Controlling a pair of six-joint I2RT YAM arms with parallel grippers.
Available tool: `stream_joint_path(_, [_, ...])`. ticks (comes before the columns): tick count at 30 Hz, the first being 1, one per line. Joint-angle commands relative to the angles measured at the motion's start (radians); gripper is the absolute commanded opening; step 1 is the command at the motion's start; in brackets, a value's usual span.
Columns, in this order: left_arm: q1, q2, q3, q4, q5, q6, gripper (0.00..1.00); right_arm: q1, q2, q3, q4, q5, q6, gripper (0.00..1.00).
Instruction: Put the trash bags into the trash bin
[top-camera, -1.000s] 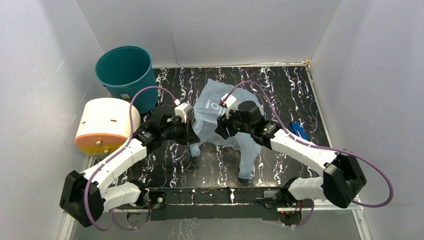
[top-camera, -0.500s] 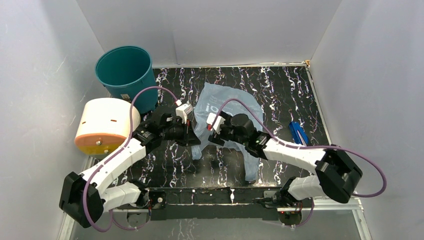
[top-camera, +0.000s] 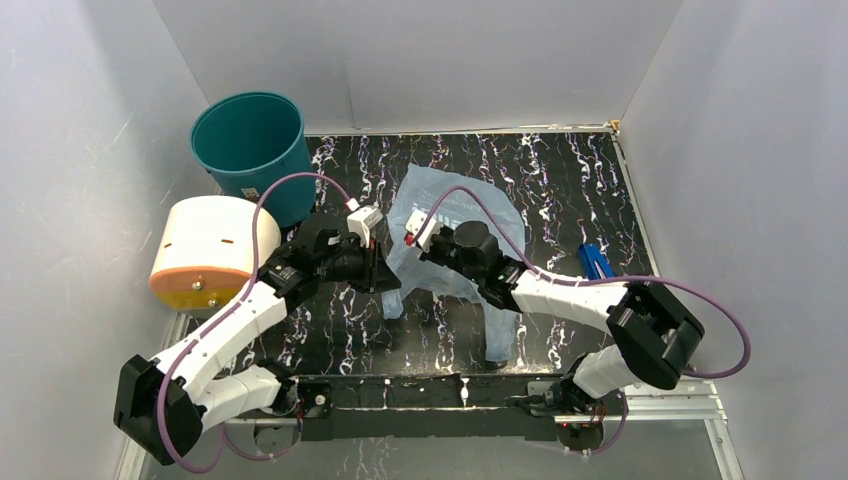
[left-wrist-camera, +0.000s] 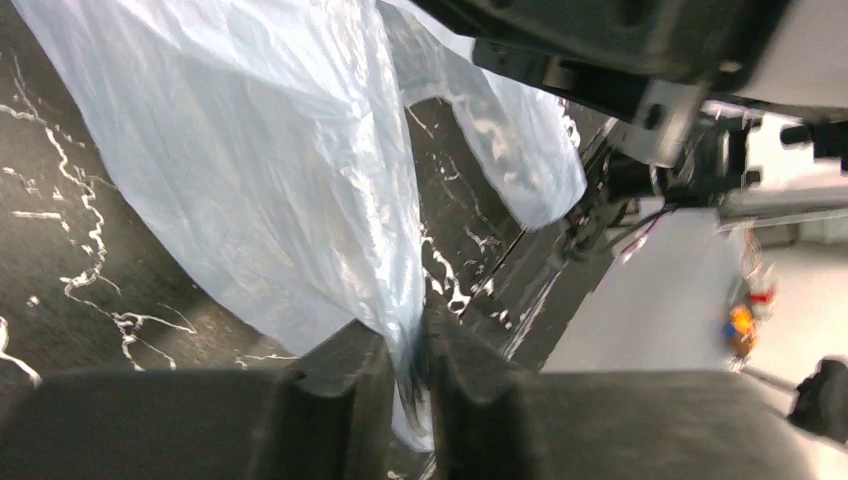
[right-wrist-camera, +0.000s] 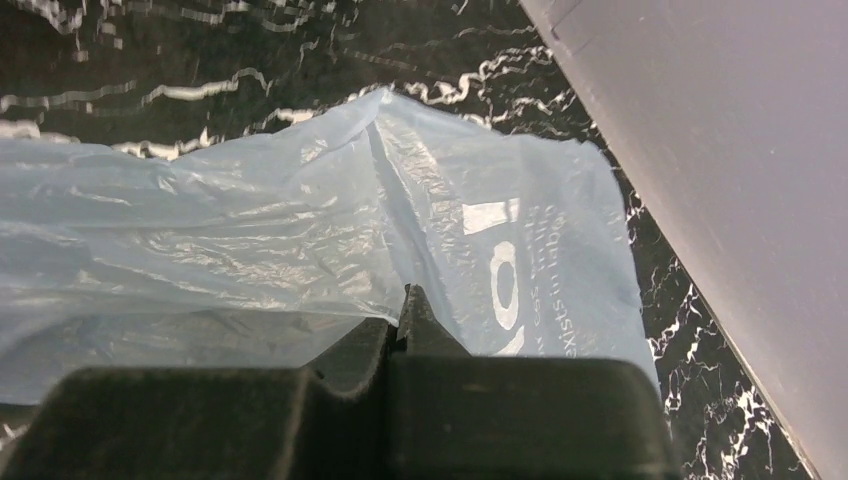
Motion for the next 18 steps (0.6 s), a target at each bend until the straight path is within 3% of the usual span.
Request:
stream_joint_path(1, [0.004, -0.048, -0.006, 0.009, -0.093, -0.022, 0.26, 0.004, -0.062, 0.114, -0.027, 0.046, 0.123, 0.0])
stream_joint_path(3, [0.004, -0.071, -0.024, 0.057, -0.127, -0.054, 0.46, 0.004, -0.068, 0.158, -0.132, 0.077, 0.211, 0.0])
stream_joint_path(4, [0.004, -0.08, -0.037, 0.089, -0.14, -0.077, 0.5, 0.004, -0.07, 0.183, -0.176, 0.1, 0.263, 0.0])
stream_joint_path(6, [0.004, -0.093, -0.08, 0.191, -0.13, -0.127, 0.51, 0.002, -0.069, 0.221, -0.247, 0.156, 0.375, 0.0])
stream_joint_path(11, [0.004, -0.071, -0.138, 0.382, -0.025, -0.21, 0.69, 0.0, -0.043, 0.305, -0.406, 0.157, 0.556, 0.0])
stream_joint_path(18, [0.004, -0.063, -0.13, 0.499, 0.03, -0.234, 0.76, -0.012, -0.008, 0.375, -0.514, 0.108, 0.647, 0.0])
